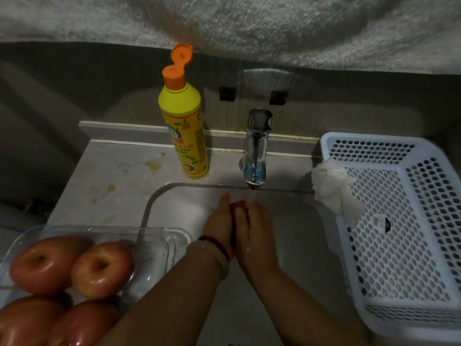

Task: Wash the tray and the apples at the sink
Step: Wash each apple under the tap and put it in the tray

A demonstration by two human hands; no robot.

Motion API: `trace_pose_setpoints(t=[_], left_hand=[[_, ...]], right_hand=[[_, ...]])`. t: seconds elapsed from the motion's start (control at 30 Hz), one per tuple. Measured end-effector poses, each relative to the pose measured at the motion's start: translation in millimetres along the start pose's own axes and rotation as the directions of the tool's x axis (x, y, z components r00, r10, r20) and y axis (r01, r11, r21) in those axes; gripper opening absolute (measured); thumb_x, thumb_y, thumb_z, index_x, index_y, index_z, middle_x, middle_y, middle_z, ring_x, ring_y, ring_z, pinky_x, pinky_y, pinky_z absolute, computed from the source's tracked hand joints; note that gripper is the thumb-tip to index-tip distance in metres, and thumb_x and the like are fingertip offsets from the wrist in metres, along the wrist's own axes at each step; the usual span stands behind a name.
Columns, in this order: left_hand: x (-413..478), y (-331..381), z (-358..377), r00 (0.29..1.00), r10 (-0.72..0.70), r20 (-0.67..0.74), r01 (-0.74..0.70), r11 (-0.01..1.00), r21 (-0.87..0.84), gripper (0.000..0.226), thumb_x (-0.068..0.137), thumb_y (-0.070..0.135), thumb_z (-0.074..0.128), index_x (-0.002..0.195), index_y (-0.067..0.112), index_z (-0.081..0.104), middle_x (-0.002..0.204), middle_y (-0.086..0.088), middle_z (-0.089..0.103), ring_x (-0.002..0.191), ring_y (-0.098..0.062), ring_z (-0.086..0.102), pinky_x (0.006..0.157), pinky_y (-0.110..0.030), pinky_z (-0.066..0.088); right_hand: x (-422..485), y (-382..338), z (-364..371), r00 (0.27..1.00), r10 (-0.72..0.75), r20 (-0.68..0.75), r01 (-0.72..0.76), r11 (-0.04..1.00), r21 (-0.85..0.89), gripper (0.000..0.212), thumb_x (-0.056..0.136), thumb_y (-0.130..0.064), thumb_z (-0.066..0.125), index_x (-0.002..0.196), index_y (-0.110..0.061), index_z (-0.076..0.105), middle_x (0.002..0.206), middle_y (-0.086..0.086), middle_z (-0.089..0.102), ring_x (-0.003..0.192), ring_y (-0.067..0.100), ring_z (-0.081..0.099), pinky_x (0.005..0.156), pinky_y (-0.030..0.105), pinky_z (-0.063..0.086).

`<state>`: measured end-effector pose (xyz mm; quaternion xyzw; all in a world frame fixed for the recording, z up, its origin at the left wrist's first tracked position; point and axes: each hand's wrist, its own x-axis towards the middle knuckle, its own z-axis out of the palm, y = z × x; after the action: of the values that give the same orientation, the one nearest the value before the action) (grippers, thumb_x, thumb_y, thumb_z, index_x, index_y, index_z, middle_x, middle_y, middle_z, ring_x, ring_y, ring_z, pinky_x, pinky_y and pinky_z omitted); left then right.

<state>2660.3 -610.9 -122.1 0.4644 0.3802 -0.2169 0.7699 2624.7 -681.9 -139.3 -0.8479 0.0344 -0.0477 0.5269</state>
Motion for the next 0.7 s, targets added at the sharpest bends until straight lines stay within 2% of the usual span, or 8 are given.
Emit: trace_pose_setpoints(t=[0.1, 0.2, 0.23, 0.33, 0.43, 0.53, 0.6, 0.7], left_hand=[[1.9, 2.7, -4.8, 0.995, -0.074, 0.073, 0.083, 0.986, -0.142, 0.052, 0.092, 0.048, 0.049, 0.116, 0.004, 0.064, 0.109, -0.020, 0.069, 0.096, -0.030, 0.066, 0.074, -0.035, 0.052], [0.4, 1.7, -3.7, 0.998, -0.016, 0.063, 0.024, 0.993, -0.118, 0.046, 0.093, 0.044, 0.050, 0.115, 0.006, 0.064, 0.104, -0.019, 0.070, 0.091, -0.030, 0.067, 0.073, -0.036, 0.053], [-1.3, -0.3, -1.0, 0.999, 0.025, 0.033, -0.023, 0.998, -0.057, 0.042, 0.094, 0.042, 0.049, 0.112, 0.008, 0.064, 0.102, -0.017, 0.071, 0.089, -0.028, 0.068, 0.070, -0.034, 0.053], [-10.8, -9.3, 12.7, 0.965, 0.263, -0.010, -0.258, 0.952, 0.167, 0.026, 0.094, 0.038, 0.054, 0.106, 0.016, 0.060, 0.096, -0.010, 0.070, 0.085, -0.020, 0.067, 0.064, -0.026, 0.054], [-18.3, -21.3, 17.0, 0.855, 0.518, -0.008, -0.477, 0.794, 0.377, 0.051, 0.074, 0.059, 0.064, 0.113, 0.028, 0.056, 0.110, -0.002, 0.063, 0.101, -0.016, 0.062, 0.090, -0.035, 0.052], [-15.9, -17.0, 12.1, 0.775, 0.632, -0.022, -0.557, 0.699, 0.449, 0.043, 0.075, 0.058, 0.059, 0.110, 0.033, 0.060, 0.107, 0.002, 0.064, 0.100, -0.013, 0.060, 0.093, -0.035, 0.050], [-11.3, -5.3, 9.7, 0.815, 0.579, -0.017, -0.530, 0.758, 0.380, 0.018, 0.089, 0.040, 0.056, 0.098, 0.028, 0.064, 0.096, 0.003, 0.069, 0.092, -0.015, 0.064, 0.090, -0.039, 0.051], [-13.9, 6.1, 11.6, 0.852, 0.522, 0.025, -0.499, 0.798, 0.339, 0.019, 0.096, 0.030, 0.048, 0.095, 0.023, 0.065, 0.091, 0.002, 0.070, 0.090, -0.017, 0.064, 0.087, -0.033, 0.051]], right_hand=[[-5.8, -0.1, -8.3, 1.000, 0.016, -0.026, -0.012, 0.992, 0.127, 0.042, 0.091, -0.048, 0.047, 0.127, -0.030, 0.056, 0.130, -0.008, 0.054, 0.120, 0.001, 0.050, 0.103, 0.016, 0.037], [3.6, -10.6, -15.7, 0.954, 0.288, 0.085, -0.295, 0.839, 0.457, 0.034, 0.076, -0.042, 0.068, 0.108, -0.049, 0.057, 0.115, -0.016, 0.063, 0.108, 0.001, 0.060, 0.092, 0.021, 0.050], [7.5, -10.3, -15.8, 0.927, 0.350, 0.132, -0.366, 0.777, 0.513, 0.032, 0.077, -0.038, 0.073, 0.105, -0.044, 0.061, 0.112, -0.009, 0.066, 0.105, 0.009, 0.064, 0.089, 0.027, 0.054], [18.1, -7.8, -13.1, 0.907, 0.412, 0.081, -0.397, 0.776, 0.490, 0.012, 0.089, -0.032, 0.064, 0.097, -0.026, 0.070, 0.100, 0.003, 0.072, 0.098, 0.022, 0.068, 0.089, 0.045, 0.055], [24.4, -9.4, -10.4, 0.878, 0.478, 0.026, -0.432, 0.768, 0.472, 0.025, 0.095, -0.029, 0.049, 0.090, -0.021, 0.072, 0.095, 0.005, 0.073, 0.094, 0.024, 0.067, 0.093, 0.052, 0.050], [17.5, -14.3, -9.4, 0.889, 0.456, 0.049, -0.418, 0.762, 0.495, 0.025, 0.101, -0.027, 0.045, 0.104, -0.023, 0.070, 0.106, 0.002, 0.071, 0.102, 0.017, 0.066, 0.099, 0.046, 0.048], [5.3, -16.8, -9.4, 0.935, 0.351, 0.045, -0.328, 0.811, 0.485, 0.021, 0.100, -0.036, 0.048, 0.117, -0.036, 0.060, 0.122, -0.004, 0.066, 0.111, 0.008, 0.061, 0.101, 0.035, 0.048], [-2.8, -13.4, -13.6, 0.980, 0.198, 0.030, -0.193, 0.895, 0.401, 0.034, 0.091, -0.051, 0.054, 0.125, -0.046, 0.050, 0.128, -0.009, 0.061, 0.116, 0.003, 0.058, 0.094, 0.022, 0.048]])
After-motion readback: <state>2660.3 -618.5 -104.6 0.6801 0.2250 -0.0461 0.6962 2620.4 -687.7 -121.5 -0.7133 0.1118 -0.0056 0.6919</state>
